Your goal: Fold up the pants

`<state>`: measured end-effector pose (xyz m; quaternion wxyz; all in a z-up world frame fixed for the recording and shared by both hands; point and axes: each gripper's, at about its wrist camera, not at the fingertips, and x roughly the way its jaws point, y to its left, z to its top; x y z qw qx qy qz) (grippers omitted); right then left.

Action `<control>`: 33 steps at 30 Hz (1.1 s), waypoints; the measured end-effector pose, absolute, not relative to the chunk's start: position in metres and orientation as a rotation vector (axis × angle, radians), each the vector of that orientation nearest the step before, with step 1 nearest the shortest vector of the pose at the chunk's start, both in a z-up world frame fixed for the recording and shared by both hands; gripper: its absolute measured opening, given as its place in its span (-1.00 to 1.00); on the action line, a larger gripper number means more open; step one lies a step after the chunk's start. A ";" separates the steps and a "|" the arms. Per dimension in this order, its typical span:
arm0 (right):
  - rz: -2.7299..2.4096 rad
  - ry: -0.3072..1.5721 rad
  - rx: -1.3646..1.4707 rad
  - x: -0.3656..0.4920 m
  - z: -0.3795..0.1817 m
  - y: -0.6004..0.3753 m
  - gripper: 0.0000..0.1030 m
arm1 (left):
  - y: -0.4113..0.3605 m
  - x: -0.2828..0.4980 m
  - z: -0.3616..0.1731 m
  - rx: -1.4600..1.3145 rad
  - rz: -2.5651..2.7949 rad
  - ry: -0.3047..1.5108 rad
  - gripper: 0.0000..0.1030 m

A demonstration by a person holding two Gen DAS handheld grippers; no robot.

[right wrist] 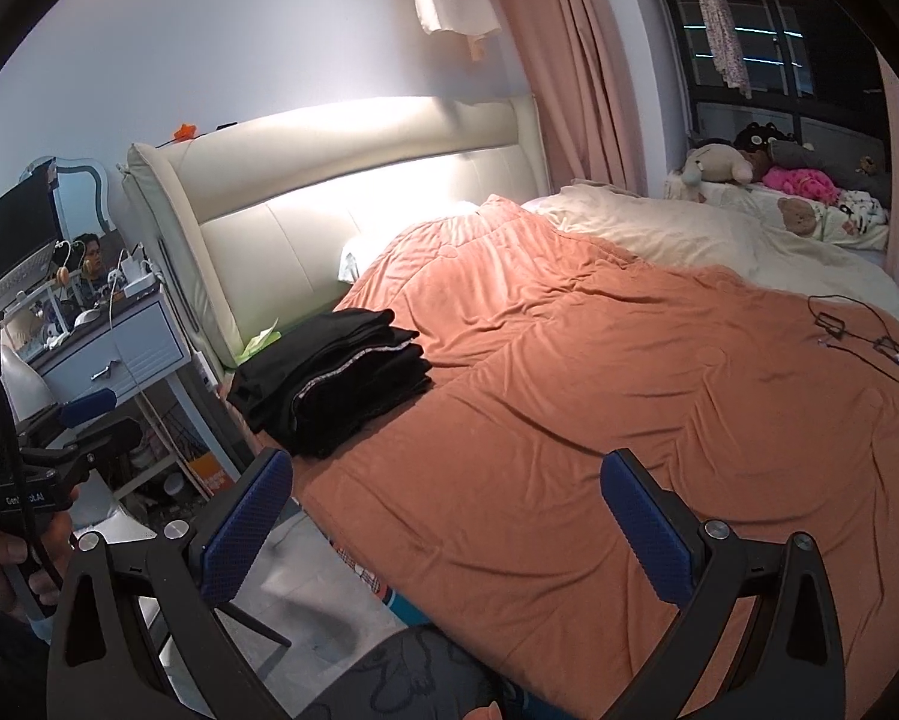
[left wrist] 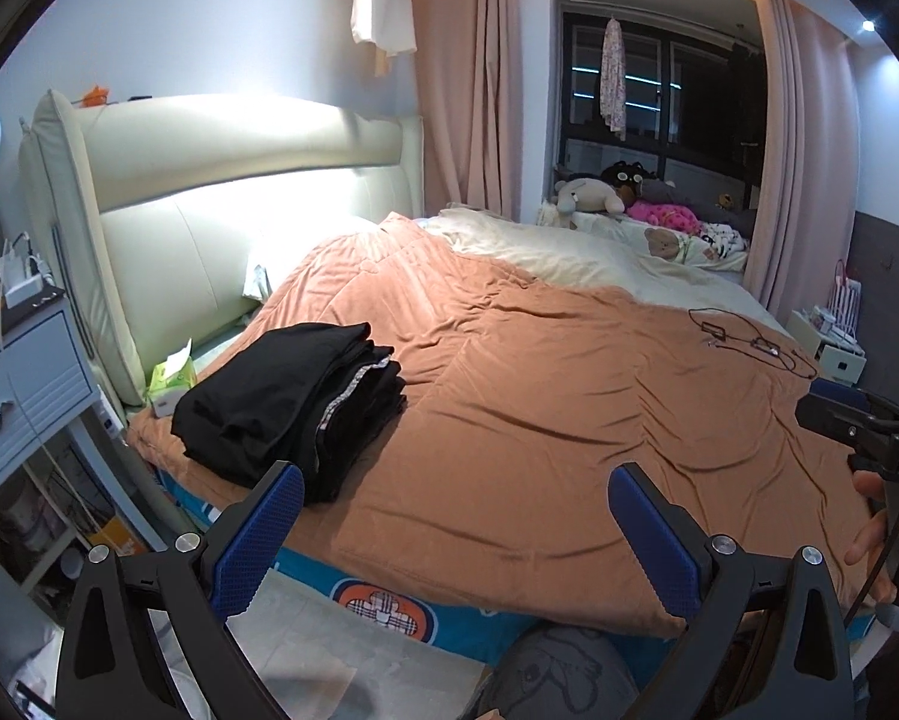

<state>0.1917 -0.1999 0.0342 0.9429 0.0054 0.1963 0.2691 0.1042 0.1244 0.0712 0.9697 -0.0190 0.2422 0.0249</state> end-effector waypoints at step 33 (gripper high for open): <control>0.487 0.344 -0.010 0.029 -0.017 -0.218 1.00 | 0.104 -0.038 0.021 -0.034 0.056 0.426 0.99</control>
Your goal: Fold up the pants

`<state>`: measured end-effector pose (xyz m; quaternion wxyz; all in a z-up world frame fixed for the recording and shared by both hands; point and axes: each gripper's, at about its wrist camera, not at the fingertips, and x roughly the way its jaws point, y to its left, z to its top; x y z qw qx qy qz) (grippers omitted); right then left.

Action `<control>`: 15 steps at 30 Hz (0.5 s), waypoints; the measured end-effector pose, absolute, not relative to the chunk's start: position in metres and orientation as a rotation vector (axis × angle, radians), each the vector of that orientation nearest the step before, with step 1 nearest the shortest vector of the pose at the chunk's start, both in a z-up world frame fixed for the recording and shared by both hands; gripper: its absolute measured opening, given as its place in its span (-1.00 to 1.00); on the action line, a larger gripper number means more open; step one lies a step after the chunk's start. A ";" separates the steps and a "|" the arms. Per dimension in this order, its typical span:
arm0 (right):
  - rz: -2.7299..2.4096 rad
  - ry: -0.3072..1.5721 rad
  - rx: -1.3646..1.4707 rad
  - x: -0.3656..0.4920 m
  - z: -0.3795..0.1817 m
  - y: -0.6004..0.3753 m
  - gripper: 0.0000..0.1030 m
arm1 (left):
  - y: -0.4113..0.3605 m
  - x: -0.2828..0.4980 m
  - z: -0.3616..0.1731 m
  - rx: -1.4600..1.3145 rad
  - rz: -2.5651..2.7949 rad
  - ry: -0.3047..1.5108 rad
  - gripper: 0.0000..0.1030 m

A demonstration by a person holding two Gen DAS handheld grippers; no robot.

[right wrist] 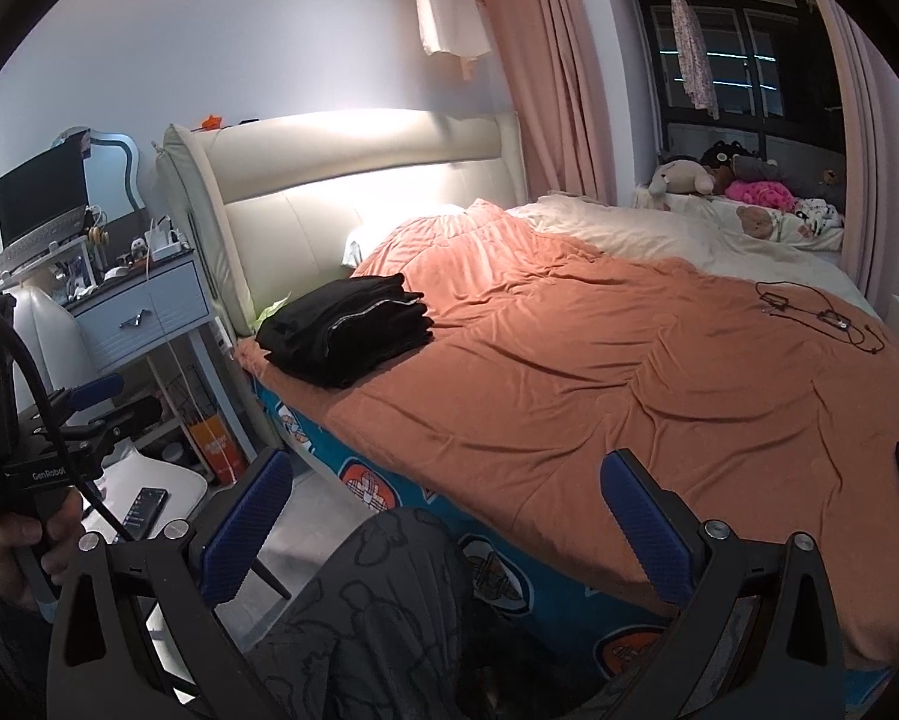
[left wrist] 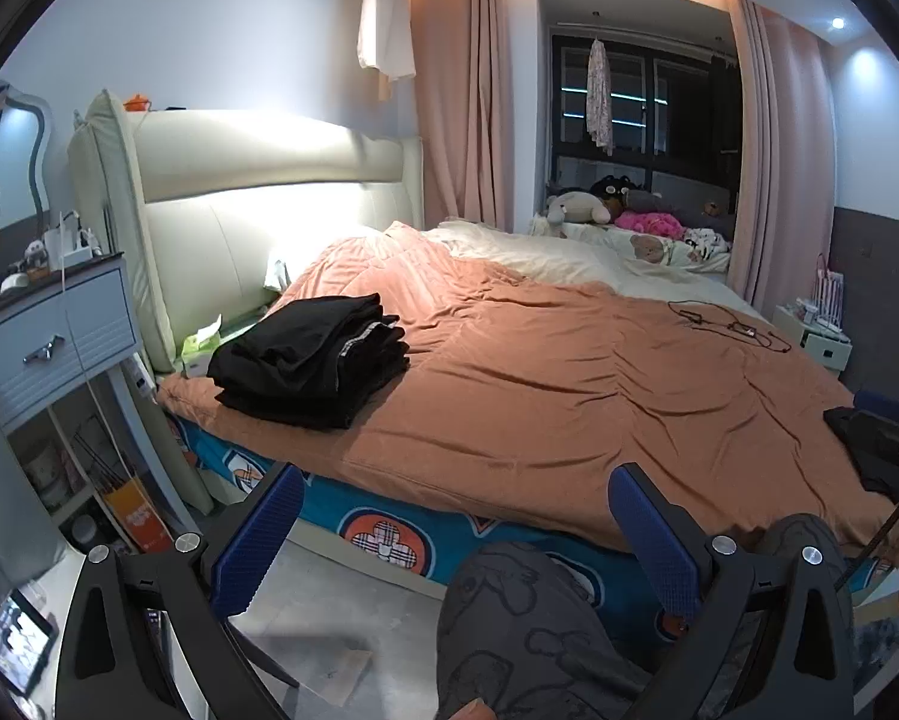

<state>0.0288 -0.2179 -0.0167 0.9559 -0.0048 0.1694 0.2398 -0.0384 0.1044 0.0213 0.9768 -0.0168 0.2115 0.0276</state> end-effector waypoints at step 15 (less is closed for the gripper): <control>0.473 0.355 -0.013 0.019 -0.027 -0.217 1.00 | 0.107 -0.051 0.018 -0.047 0.068 0.414 0.99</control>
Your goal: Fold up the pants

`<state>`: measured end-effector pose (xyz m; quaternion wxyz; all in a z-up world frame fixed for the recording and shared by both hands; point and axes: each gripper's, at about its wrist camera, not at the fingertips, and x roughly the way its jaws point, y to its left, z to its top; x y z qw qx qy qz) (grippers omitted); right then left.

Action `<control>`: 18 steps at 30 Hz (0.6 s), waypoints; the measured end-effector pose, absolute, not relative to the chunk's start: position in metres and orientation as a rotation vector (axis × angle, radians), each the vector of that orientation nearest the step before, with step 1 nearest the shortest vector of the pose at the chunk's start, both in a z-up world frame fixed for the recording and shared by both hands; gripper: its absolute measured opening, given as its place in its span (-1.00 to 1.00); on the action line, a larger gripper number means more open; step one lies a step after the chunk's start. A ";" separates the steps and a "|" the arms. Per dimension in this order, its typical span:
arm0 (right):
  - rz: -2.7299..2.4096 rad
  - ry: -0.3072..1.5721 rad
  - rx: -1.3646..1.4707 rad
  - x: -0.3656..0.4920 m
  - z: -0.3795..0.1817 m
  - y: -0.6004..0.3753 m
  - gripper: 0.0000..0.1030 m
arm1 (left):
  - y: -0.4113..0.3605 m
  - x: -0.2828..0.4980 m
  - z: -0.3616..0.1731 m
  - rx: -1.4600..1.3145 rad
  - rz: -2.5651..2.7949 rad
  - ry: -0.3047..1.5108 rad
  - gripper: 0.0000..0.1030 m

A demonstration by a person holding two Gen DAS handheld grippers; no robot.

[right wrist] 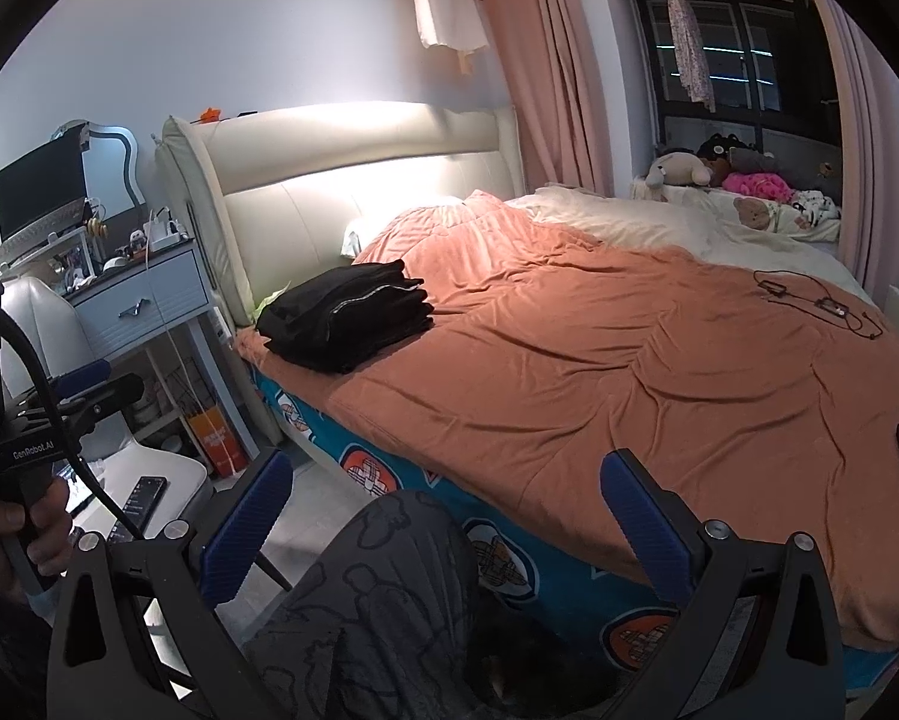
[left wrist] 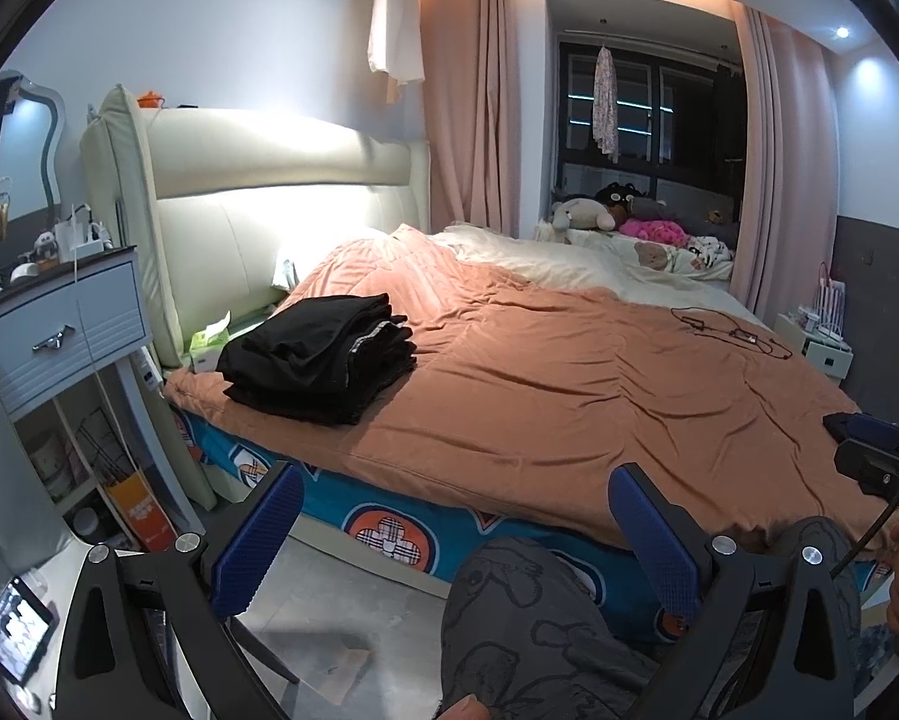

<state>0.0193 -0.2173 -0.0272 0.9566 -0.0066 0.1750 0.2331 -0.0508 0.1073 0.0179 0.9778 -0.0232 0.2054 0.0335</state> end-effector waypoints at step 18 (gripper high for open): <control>0.473 0.350 -0.005 0.012 -0.031 -0.217 1.00 | 0.108 -0.051 0.018 -0.047 0.082 0.418 0.99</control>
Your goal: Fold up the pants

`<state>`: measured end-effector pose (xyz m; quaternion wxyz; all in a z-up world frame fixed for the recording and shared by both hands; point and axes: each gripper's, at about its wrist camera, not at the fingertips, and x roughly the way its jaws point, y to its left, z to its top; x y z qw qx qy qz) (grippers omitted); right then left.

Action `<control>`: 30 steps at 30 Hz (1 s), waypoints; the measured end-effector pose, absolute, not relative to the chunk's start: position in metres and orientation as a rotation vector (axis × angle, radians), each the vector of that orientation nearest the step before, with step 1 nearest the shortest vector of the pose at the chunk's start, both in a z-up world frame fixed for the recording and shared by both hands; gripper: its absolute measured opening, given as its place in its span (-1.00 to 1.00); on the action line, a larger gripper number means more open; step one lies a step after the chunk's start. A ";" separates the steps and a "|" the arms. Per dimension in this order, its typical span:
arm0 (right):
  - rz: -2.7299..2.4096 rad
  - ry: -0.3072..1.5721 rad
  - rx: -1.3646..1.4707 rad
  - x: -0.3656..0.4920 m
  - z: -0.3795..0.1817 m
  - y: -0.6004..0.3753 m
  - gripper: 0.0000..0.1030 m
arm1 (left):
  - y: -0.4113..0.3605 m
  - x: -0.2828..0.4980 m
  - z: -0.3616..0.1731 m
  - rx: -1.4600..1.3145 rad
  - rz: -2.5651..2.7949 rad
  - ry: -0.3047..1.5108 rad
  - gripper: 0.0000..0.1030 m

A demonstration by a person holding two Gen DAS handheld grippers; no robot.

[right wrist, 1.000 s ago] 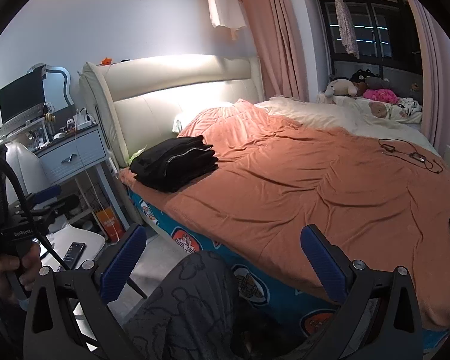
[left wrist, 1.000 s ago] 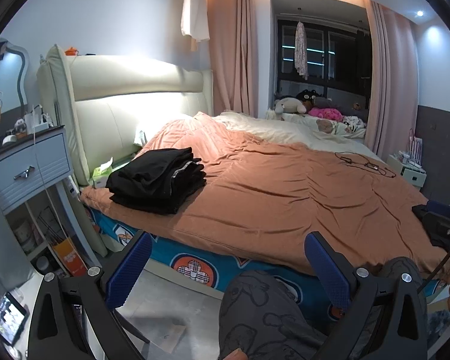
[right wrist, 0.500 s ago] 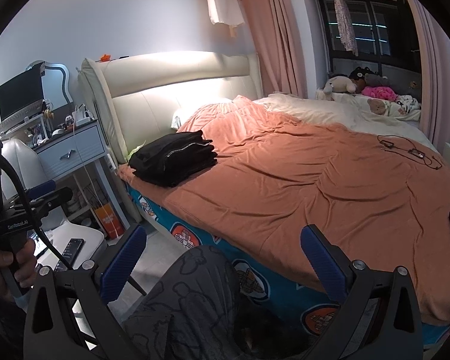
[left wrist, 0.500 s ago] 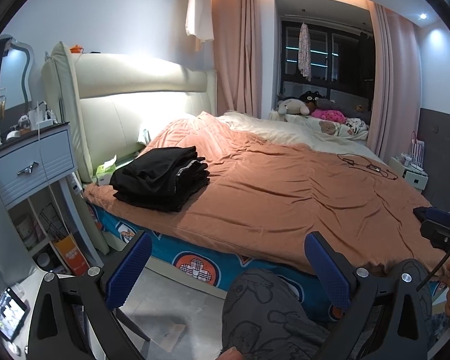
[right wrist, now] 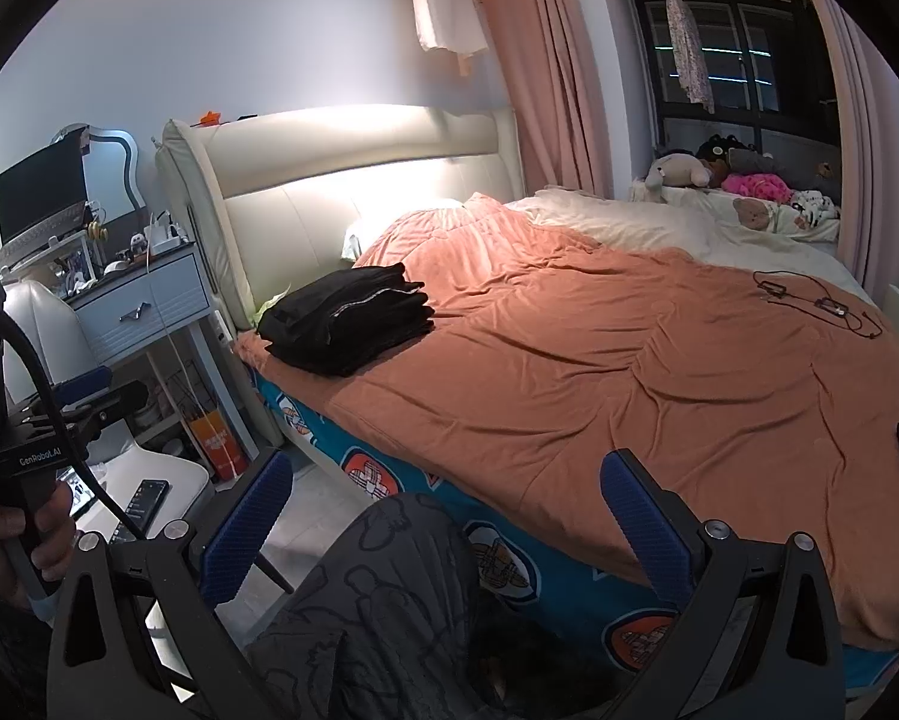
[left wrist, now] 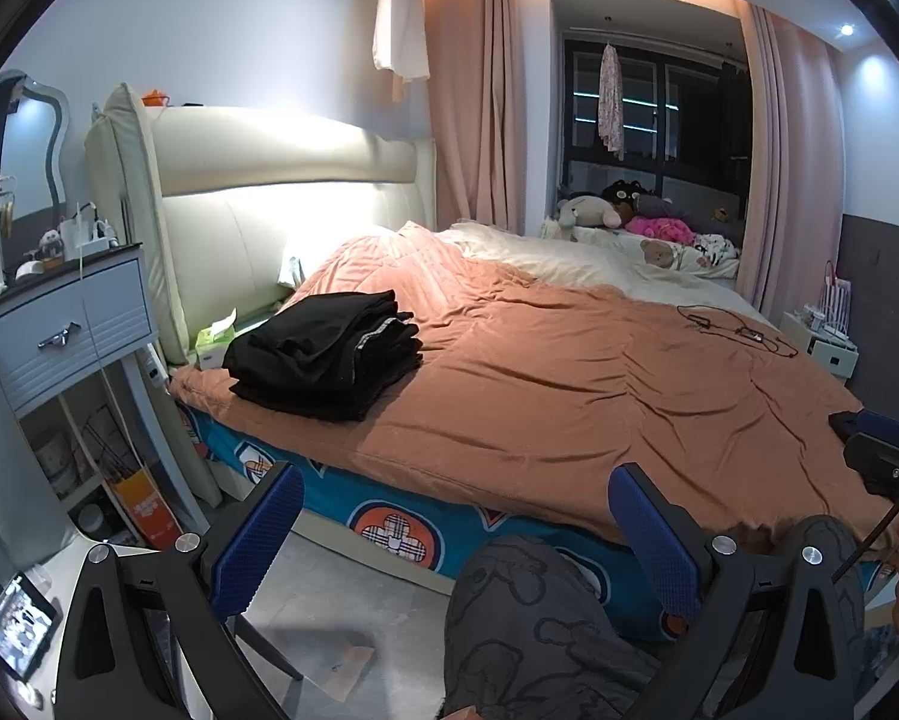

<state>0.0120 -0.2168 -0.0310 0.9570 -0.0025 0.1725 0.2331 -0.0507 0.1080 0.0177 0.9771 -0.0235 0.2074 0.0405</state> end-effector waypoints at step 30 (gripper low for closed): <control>0.434 0.355 -0.016 0.011 -0.029 -0.214 1.00 | 0.107 -0.054 0.018 -0.037 0.068 0.411 0.99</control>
